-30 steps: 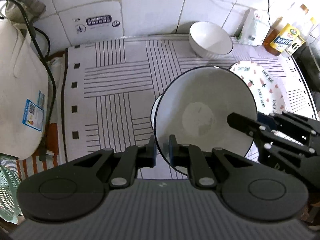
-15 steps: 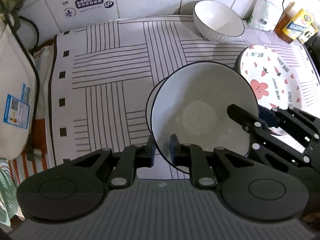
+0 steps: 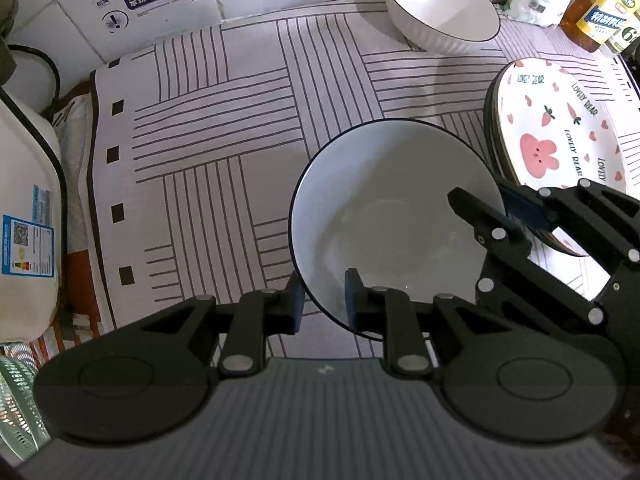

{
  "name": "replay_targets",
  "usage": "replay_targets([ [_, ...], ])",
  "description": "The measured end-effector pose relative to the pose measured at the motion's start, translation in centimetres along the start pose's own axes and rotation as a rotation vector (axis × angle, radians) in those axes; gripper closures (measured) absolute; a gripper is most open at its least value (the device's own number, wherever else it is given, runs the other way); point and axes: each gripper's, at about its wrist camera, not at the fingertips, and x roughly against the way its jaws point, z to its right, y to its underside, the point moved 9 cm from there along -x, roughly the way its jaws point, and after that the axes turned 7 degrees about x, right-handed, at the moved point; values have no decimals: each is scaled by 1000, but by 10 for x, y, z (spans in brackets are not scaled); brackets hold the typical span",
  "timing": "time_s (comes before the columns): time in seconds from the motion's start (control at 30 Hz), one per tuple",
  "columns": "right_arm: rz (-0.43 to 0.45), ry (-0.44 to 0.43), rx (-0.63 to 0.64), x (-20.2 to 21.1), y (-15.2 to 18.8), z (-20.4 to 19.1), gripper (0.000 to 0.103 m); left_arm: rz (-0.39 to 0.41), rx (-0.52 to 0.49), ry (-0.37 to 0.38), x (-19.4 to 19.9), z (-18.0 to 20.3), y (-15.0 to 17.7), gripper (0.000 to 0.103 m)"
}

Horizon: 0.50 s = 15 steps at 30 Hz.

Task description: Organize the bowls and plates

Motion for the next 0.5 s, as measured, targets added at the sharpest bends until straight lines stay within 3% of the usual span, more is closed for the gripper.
replay_targets([
  [0.2, -27, -2, 17, -7, 2, 1, 84, -2, 2, 20, 1, -2, -2, 84],
  [0.37, -18, -28, 7, 5, -1, 6, 82, 26, -16, 31, 19, 1, -4, 73],
  [0.47, 9, -37, -13, 21, -3, 13, 74, 53, -36, 31, 34, 5, -3, 69],
  [0.5, 18, -37, -20, 26, -3, 16, 66, 61, -43, 25, 39, 6, -4, 65],
])
